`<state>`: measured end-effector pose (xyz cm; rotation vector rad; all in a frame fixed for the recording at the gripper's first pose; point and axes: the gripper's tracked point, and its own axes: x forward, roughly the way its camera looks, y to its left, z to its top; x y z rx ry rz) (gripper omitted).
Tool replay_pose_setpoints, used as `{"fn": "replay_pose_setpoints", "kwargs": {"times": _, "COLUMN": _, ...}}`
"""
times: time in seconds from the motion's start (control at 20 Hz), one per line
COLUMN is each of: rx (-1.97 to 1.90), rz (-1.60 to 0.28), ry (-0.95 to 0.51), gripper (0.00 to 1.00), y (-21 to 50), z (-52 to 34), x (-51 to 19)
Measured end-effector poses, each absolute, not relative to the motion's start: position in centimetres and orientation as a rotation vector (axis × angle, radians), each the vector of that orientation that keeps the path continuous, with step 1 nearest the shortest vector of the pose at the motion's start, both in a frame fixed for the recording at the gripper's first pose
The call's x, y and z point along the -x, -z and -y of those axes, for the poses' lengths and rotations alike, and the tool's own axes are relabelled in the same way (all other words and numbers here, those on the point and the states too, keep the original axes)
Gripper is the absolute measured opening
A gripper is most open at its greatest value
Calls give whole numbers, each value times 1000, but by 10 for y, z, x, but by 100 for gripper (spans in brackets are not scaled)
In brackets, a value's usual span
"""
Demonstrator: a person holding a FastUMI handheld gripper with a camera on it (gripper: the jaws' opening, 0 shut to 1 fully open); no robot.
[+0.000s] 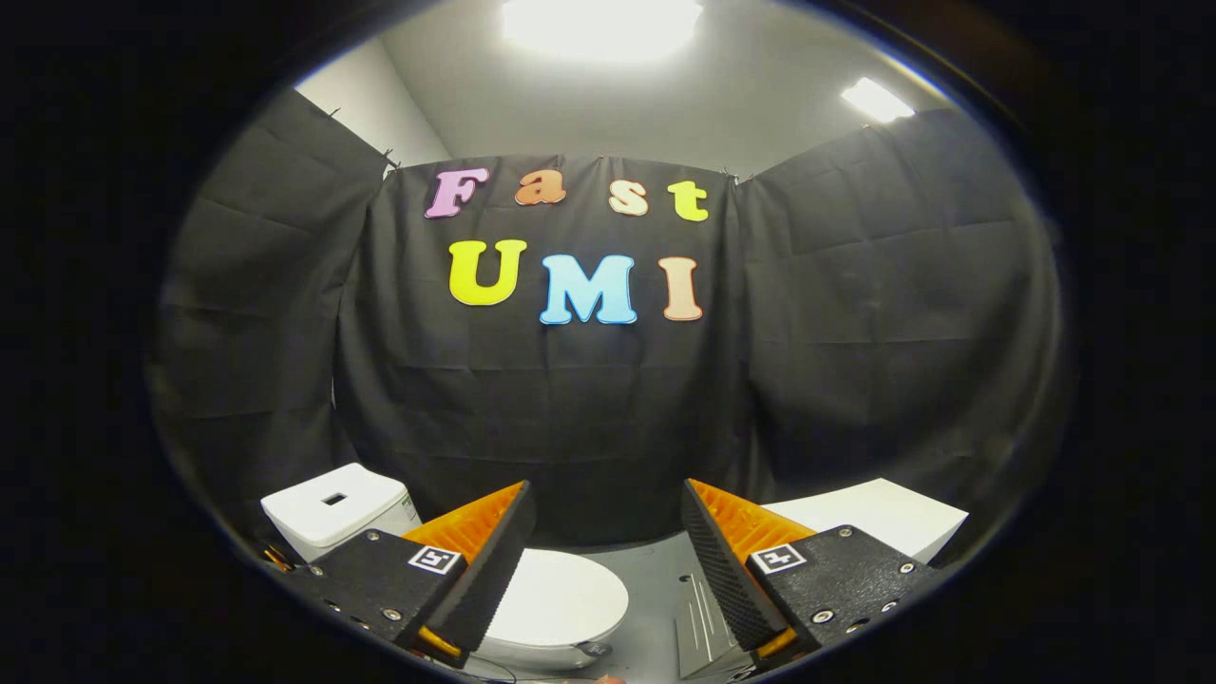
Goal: Open the toilet lid.
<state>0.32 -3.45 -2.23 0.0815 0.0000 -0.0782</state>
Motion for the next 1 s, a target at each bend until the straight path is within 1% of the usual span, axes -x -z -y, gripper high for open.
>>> {"fn": "replay_pose_setpoints", "kwargs": {"times": 0.4, "rx": -106, "rz": -53, "ry": 78, "gripper": 95, "y": 56, "z": 34, "x": -16}}
{"fn": "replay_pose_setpoints", "kwargs": {"times": 0.75, "rx": -182, "rz": -122, "ry": 91, "gripper": 95, "y": 115, "z": 33, "x": -34}}
{"fn": "replay_pose_setpoints", "kwargs": {"times": 1.0, "rx": -244, "rz": -210, "ry": 100, "gripper": 94, "y": 164, "z": 30, "x": -44}}
